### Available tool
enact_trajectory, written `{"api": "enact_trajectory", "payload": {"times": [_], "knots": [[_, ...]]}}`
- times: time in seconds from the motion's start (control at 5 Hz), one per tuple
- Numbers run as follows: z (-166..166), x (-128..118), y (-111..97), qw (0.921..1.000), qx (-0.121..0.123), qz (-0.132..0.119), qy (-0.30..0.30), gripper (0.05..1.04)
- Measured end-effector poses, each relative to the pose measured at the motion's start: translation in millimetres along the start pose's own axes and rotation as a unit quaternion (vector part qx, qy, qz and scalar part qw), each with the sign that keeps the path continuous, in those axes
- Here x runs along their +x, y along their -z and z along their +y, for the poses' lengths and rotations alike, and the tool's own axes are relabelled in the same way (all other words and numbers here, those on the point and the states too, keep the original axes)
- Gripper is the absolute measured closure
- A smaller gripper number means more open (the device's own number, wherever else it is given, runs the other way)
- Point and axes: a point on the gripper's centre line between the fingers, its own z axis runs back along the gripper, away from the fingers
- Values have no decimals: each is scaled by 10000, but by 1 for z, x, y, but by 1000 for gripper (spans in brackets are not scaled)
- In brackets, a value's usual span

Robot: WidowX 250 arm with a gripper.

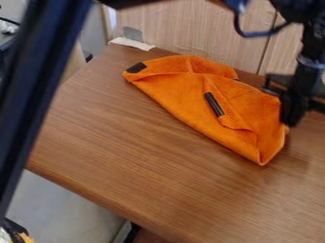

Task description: Folding the cloth from right to left

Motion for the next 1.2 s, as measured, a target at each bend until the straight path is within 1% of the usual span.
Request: {"api": "enact_trajectory", "payload": {"times": [0.2, 0.4, 0.6, 0.8, 1.0, 1.2], "knots": [[29, 5, -22, 9992, -32, -254, -290, 1016], [70, 8, -37, 9964, -21, -427, -737, 1016], [105, 4, -38, 9926, 2, -425, -1140, 1016], [142, -2, -33, 9868, 2, -380, -1571, 1016], [179, -7, -34, 9792, 68, -402, -1989, 1016], [200, -11, -32, 9728, 55, -402, -2279, 1018]]}}
